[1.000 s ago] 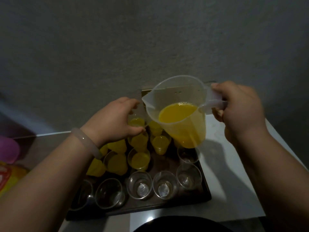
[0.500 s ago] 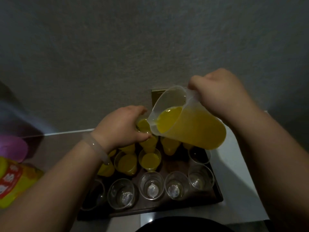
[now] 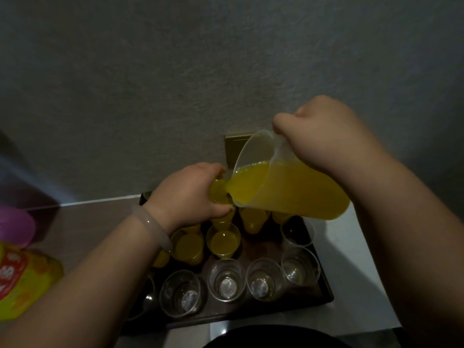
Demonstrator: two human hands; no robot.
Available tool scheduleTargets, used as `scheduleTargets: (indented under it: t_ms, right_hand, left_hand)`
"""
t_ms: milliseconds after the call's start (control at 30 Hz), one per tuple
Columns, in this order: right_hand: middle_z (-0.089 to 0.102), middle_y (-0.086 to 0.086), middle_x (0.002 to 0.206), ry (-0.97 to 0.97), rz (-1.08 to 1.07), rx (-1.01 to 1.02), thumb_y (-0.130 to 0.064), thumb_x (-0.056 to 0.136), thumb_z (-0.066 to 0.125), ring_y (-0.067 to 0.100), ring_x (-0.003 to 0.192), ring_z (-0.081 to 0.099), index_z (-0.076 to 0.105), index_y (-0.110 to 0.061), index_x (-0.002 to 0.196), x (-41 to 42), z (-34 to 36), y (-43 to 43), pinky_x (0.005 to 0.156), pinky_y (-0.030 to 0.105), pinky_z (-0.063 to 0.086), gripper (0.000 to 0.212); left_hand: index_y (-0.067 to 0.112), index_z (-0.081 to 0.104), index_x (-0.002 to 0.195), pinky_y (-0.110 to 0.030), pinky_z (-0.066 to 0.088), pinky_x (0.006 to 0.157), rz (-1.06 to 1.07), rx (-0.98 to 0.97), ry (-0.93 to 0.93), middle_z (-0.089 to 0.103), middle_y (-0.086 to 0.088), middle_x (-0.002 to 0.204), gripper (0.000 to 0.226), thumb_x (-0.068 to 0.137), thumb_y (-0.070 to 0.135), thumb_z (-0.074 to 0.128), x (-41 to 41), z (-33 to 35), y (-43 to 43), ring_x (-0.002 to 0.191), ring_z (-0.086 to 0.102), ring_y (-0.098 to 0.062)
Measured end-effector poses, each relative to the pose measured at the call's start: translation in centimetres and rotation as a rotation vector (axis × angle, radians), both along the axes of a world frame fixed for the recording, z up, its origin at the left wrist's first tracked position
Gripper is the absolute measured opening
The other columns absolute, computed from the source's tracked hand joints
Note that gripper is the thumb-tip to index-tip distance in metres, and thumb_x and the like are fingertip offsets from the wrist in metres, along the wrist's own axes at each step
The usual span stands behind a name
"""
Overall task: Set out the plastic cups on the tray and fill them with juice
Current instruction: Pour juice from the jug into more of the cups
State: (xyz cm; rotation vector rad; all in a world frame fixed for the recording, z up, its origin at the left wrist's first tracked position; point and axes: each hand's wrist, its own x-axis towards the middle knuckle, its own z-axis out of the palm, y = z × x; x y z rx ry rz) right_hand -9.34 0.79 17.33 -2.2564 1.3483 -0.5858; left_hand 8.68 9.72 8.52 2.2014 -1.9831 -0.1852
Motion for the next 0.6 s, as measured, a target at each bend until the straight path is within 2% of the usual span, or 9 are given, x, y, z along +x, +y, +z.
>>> scheduleTargets:
  t_ms: [367, 600]
  right_hand:
    - [0.035, 0.007, 0.053, 0.038, 0.025, 0.001, -0.033, 0.086, 0.051, 0.023, 0.05, 0.034, 0.042, -0.009, 0.053, -0.25, 0.61, 0.47, 0.051, 0.033, 0.026, 0.041]
    - [0.032, 0.003, 0.052, 0.024, 0.026, 0.007, -0.034, 0.084, 0.051, 0.019, 0.048, 0.032, 0.041, -0.013, 0.055, -0.58, 0.67, 0.5, 0.049, 0.031, 0.024, 0.038]
  left_hand:
    - [0.028, 0.046, 0.133, -0.027, 0.047, 0.089, -0.014, -0.015, 0.009, 0.054, 0.009, 0.128, 0.071, 0.071, 0.055, 0.072, -0.33, 0.09, 0.05, 0.115, 0.052, -0.011]
    - [0.027, 0.046, 0.134, -0.03, 0.047, 0.093, -0.009, -0.023, 0.011, 0.054, 0.008, 0.129, 0.074, 0.071, 0.055, 0.072, -0.61, 0.22, 0.13, 0.117, 0.052, -0.011]
